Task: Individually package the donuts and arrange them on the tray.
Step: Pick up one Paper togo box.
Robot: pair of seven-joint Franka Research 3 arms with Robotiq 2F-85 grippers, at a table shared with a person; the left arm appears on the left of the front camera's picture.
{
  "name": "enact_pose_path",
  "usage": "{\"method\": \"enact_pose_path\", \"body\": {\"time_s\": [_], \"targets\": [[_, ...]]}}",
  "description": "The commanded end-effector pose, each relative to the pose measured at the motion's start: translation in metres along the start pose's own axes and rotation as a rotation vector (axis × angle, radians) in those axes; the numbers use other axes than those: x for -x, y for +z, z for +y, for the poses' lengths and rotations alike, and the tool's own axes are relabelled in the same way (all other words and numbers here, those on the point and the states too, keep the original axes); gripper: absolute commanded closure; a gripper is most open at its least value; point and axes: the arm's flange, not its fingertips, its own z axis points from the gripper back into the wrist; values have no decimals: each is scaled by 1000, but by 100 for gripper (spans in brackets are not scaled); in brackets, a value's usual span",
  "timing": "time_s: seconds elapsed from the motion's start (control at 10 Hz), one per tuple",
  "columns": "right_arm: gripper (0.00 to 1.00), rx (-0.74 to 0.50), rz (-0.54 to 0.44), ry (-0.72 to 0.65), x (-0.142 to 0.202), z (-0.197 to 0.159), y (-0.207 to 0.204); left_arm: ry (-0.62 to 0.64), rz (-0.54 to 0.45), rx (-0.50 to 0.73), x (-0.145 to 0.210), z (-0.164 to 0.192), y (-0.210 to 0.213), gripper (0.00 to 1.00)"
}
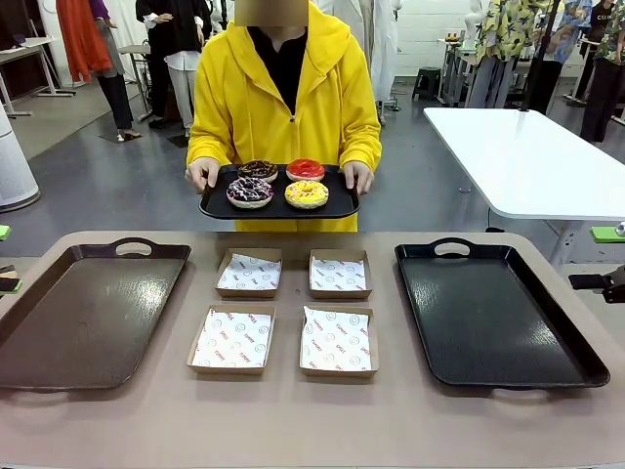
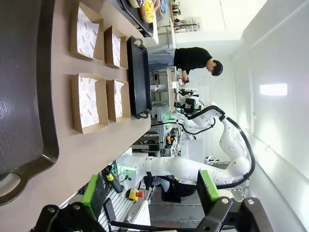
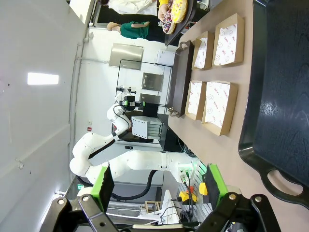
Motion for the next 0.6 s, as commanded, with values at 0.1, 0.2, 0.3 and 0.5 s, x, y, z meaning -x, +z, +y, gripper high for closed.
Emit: {"method": "enact_pose_path", "body": {"time_s": [0.1, 0.2, 0.3, 0.5], "targets": [[0, -12, -1, 0, 0, 0, 0, 6, -16, 9, -2, -2, 0, 0], [0, -12, -1, 0, 0, 0, 0, 6, -16, 9, -2, -2, 0, 0], [0, -12, -1, 0, 0, 0, 0, 6, -16, 9, -2, -2, 0, 0], [0, -12, -1, 0, 0, 0, 0, 6, -16, 9, -2, -2, 0, 0]]}}
